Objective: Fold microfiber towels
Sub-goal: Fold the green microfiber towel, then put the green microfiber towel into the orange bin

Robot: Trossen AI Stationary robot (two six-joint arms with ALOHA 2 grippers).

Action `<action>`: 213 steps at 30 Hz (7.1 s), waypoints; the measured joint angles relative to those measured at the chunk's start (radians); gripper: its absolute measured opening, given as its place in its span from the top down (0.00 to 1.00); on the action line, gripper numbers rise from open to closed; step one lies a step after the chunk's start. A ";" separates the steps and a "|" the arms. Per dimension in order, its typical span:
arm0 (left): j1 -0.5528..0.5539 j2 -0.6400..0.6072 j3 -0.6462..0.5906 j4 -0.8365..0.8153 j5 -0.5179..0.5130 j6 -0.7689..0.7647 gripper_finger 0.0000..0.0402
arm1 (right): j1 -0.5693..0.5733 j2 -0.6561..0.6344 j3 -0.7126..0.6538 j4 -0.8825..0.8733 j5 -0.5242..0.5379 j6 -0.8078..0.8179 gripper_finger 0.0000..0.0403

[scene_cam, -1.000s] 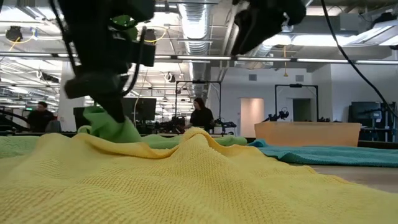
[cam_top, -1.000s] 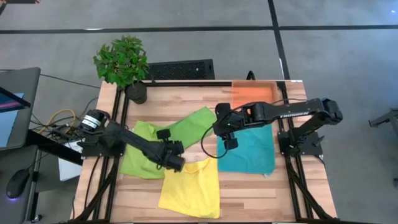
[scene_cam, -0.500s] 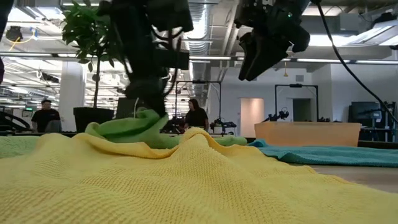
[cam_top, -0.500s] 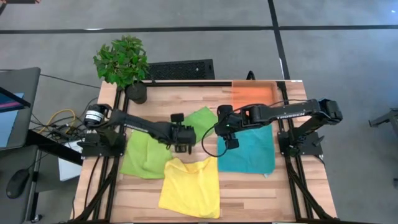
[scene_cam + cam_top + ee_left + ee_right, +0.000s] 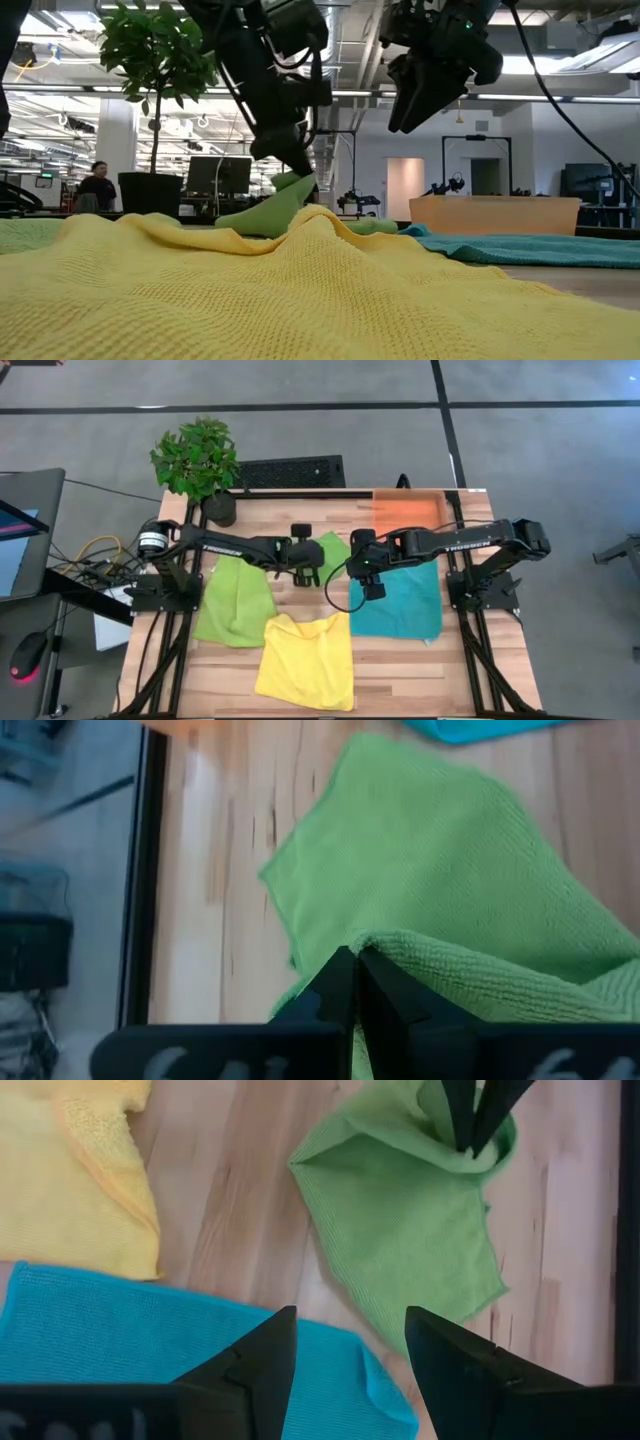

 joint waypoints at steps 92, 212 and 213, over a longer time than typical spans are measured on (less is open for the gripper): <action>0.021 0.004 -0.001 0.239 0.089 -0.085 0.59 | 0.002 -0.008 0.000 -0.056 0.080 0.029 0.47; -0.004 0.181 -0.051 0.480 0.079 -0.173 1.00 | 0.048 -0.117 -0.003 -0.177 0.131 0.030 0.47; 0.005 0.181 -0.024 0.457 0.089 -0.195 1.00 | 0.051 -0.124 -0.003 -0.194 0.131 0.035 0.47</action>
